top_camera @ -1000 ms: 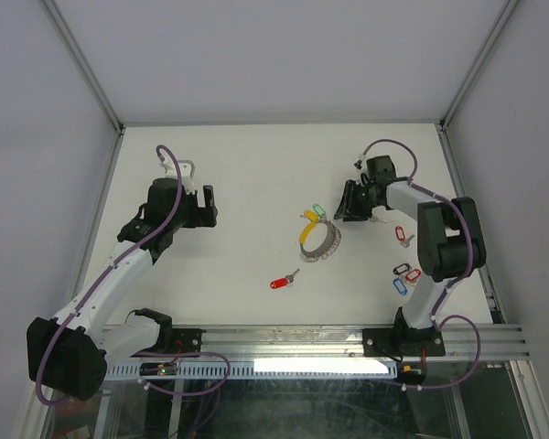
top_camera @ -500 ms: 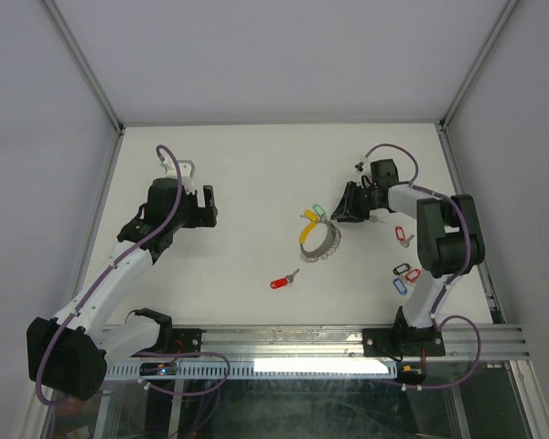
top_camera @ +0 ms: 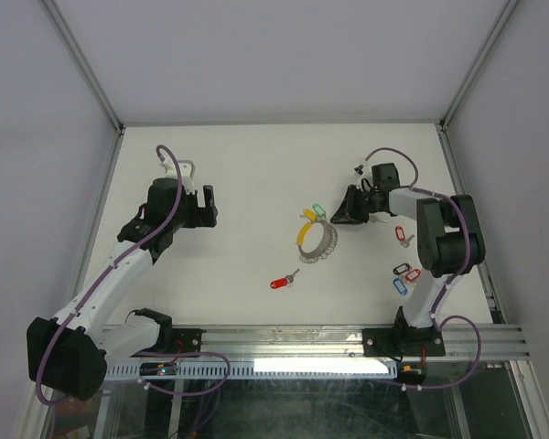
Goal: Put the keys on the keyring
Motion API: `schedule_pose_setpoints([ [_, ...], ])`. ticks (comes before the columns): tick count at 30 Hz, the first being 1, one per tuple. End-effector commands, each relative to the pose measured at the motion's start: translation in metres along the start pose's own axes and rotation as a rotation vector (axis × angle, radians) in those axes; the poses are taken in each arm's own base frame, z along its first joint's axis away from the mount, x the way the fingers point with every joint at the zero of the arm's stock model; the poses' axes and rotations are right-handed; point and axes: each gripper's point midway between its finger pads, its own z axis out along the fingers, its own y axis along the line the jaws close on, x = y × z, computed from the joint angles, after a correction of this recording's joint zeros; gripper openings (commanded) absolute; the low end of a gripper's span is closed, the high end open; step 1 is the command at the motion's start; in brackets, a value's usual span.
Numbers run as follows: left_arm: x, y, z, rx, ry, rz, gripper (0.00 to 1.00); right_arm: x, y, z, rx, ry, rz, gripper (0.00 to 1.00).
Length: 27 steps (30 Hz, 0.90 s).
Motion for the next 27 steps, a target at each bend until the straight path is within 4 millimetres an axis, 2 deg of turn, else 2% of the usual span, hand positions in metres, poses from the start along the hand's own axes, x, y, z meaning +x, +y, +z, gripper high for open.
schedule_pose_setpoints([
  [1, -0.023, -0.010, -0.005, 0.039, -0.062, 0.014, 0.91, -0.011, 0.018, -0.006, -0.086, -0.041, -0.037, 0.14],
  [14, -0.023, -0.013, -0.004, 0.054, -0.056, 0.015, 0.91, -0.016, 0.039, -0.026, -0.138, -0.102, -0.126, 0.00],
  [22, -0.023, -0.014, -0.005, 0.061, -0.060, 0.017, 0.89, -0.015, 0.041, -0.030, -0.083, -0.130, -0.209, 0.00],
  [24, -0.023, -0.013, -0.004, 0.060, -0.059, 0.017, 0.89, -0.018, 0.037, -0.030, -0.038, -0.143, -0.223, 0.05],
  [27, -0.023, -0.014, -0.005, 0.060, -0.060, 0.017, 0.89, -0.020, 0.035, -0.027, -0.013, -0.138, -0.257, 0.18],
])
